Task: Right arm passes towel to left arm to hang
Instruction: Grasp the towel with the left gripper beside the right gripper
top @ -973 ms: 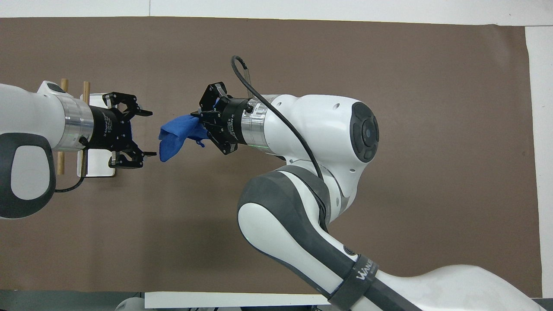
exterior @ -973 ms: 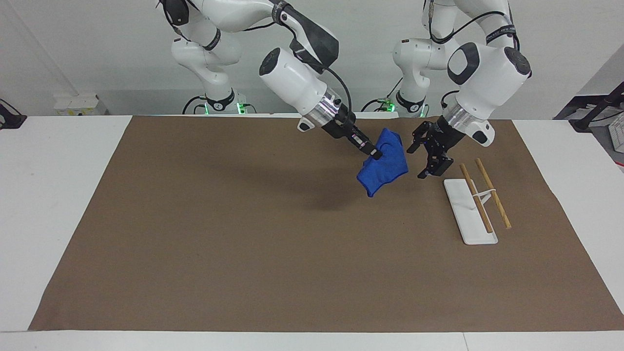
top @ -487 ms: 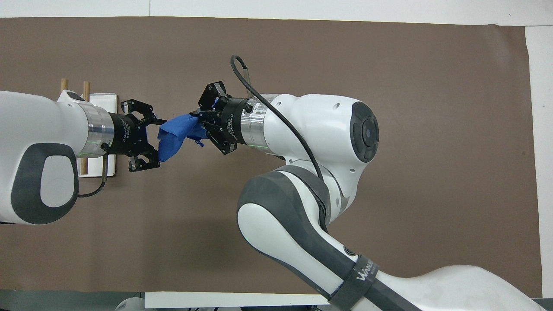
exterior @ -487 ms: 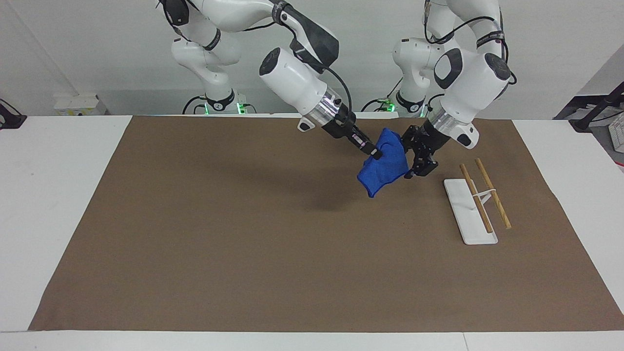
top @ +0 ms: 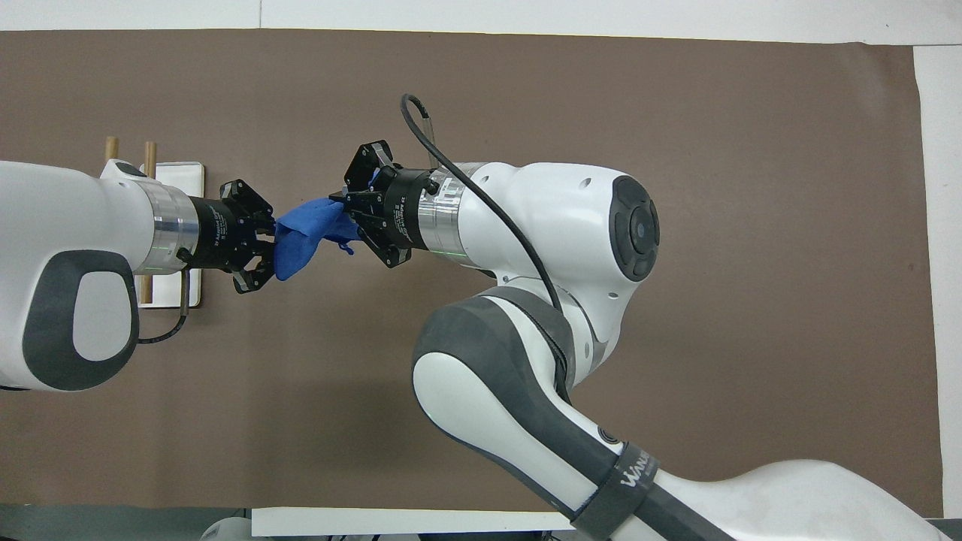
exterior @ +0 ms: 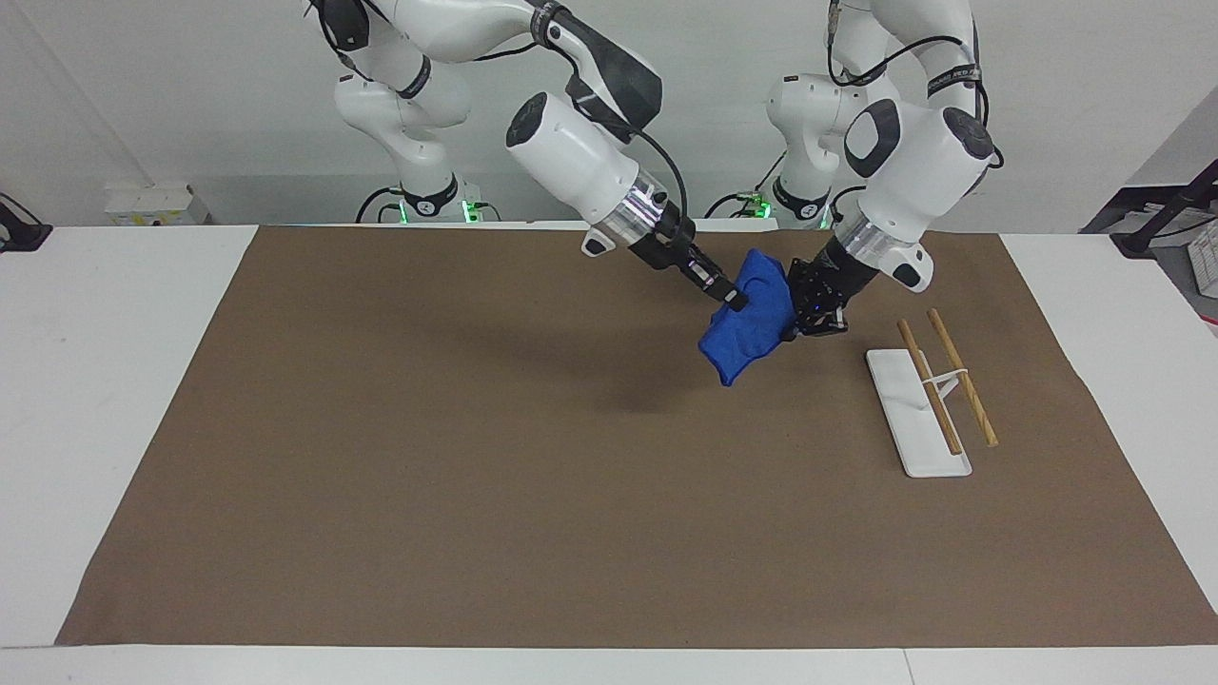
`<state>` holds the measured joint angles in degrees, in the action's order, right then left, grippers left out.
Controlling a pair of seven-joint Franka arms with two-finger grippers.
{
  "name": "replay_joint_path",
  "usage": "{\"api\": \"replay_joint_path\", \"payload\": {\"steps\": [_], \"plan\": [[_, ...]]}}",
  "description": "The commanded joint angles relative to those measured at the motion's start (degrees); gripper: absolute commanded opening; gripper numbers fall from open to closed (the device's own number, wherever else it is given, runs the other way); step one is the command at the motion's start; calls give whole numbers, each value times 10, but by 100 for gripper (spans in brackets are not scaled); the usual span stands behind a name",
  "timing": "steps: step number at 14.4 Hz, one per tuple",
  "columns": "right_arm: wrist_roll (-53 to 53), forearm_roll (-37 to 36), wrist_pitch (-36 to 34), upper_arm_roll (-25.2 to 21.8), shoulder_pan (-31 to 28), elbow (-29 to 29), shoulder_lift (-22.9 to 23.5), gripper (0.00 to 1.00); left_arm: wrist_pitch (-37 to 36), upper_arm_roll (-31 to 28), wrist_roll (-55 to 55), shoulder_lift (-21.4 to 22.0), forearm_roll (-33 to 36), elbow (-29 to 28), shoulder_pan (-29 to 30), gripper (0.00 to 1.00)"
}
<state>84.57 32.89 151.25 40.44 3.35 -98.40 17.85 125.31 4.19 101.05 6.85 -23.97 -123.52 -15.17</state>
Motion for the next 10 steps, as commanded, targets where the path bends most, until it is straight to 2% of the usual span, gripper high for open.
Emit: {"api": "replay_joint_path", "payload": {"steps": [1,9,10], "plan": [[1,10,5,9,-4,10,10,0,15,-6,4,12,-11,-17,-6,0],[2,10,3,9,-4,10,10,0,16,-6,3,11,-11,-15,-6,0],[3,11,-2,9,-5,10,10,21,16,-6,3,11,-11,-15,-7,0]]}}
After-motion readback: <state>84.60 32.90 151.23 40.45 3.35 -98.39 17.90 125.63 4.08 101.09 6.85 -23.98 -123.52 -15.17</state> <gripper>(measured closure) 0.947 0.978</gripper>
